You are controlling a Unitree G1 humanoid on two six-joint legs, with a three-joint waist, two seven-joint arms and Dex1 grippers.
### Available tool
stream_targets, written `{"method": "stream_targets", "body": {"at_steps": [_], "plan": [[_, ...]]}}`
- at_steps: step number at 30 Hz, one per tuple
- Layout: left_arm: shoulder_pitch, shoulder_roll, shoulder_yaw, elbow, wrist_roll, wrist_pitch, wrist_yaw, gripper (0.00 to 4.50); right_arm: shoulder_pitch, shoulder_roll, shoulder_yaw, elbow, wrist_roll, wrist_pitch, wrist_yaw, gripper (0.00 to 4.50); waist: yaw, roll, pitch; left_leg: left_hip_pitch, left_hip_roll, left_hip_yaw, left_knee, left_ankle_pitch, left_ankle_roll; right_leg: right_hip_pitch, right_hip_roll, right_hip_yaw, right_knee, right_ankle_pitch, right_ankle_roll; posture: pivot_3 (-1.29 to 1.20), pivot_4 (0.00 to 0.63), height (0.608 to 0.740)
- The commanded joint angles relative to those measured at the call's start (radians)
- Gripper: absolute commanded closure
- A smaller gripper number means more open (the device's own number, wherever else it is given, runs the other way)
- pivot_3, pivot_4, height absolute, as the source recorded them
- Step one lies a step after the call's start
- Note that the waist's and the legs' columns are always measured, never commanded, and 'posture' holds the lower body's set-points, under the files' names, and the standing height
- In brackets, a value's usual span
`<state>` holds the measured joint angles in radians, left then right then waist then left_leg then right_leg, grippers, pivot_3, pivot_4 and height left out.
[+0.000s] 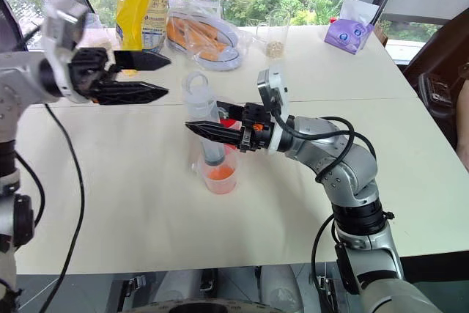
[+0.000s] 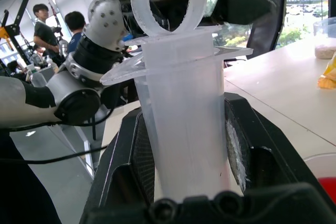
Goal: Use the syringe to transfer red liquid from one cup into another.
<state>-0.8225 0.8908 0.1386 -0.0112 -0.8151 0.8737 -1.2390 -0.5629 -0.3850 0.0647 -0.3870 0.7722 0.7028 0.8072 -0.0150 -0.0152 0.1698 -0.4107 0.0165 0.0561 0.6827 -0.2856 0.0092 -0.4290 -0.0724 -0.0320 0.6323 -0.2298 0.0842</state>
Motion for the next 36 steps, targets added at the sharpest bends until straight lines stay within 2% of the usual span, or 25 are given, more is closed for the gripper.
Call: {"method": "stream_targets", "body": {"at_steps": [1,3,8,13,17,21,27,36], "plan": [[0.052,0.017,0.058,-0.07,-0.028,-0.001,0.011,0.05,-0.027,0.002,-0.046,-0.022,0.054,0.008,-0.012,3.03,0.003,0.0,0.0,0.0,0.0,0.0,0.0,0.0,0.0,0.0,0.0,0.0,0.0,0.0,0.0,0.0,0.15,0.74],[0.096,0.012,0.068,-0.114,-0.04,0.004,0.021,0.05,-0.056,0.008,-0.073,-0.019,0.1,0.047,-0.043,3.03,0.005,0.0,0.0,0.0,0.0,0.0,0.0,0.0,0.0,0.0,-0.001,0.0,0.0,0.0,0.0,0.0,0.15,0.74],[0.225,-0.018,0.069,-0.224,-0.036,-0.029,0.052,0.05,-0.338,-0.006,-0.228,0.146,0.328,0.315,-0.343,3.03,-0.001,0.001,0.001,0.0,-0.001,0.002,0.001,0.0,-0.001,0.0,-0.005,0.0,0.0,0.0,-0.001,0.0,0.15,0.74],[0.277,-0.033,0.074,-0.27,-0.044,-0.045,0.071,0.05,-0.578,-0.101,-0.322,0.455,0.345,0.569,-0.541,3.03,0.004,0.0,0.001,0.0,-0.001,0.0,0.0,0.001,-0.001,0.0,-0.007,-0.001,0.0,-0.002,-0.005,0.0,0.15,0.74],[0.298,-0.048,0.08,-0.289,-0.062,-0.044,0.094,0.05,-0.665,-0.196,-0.279,0.633,0.238,0.79,-0.604,3.03,0.001,0.001,0.001,-0.001,-0.002,0.002,-0.001,-0.001,0.001,0.0,-0.009,0.0,-0.002,-0.002,-0.005,0.0,0.15,0.74],[0.321,-0.054,0.081,-0.307,-0.07,-0.05,0.113,0.05,-0.644,-0.246,-0.204,0.733,0.13,0.902,-0.604,3.03,0.0,0.001,0.001,-0.002,-0.002,0.003,-0.002,-0.001,0.002,-0.001,-0.008,0.0,-0.003,-0.002,-0.005,0.0,0.15,0.74],[0.351,-0.05,0.078,-0.332,-0.067,-0.061,0.124,0.05,-0.565,-0.267,-0.096,0.813,0.041,0.912,-0.591,3.03,-0.002,0.001,0.001,-0.002,-0.002,0.003,-0.002,-0.001,0.002,-0.002,-0.005,-0.001,-0.003,0.0,-0.001,0.0,0.15,0.74],[0.387,-0.046,0.095,-0.366,-0.095,-0.049,0.154,0.05,-0.49,-0.201,-0.092,0.908,-0.154,0.889,-0.591,3.03,-0.002,0.001,0.001,-0.002,-0.002,0.003,-0.002,-0.001,0.002,-0.002,-0.005,0.0,-0.002,0.0,0.0,0.0,0.15,0.74]]}}
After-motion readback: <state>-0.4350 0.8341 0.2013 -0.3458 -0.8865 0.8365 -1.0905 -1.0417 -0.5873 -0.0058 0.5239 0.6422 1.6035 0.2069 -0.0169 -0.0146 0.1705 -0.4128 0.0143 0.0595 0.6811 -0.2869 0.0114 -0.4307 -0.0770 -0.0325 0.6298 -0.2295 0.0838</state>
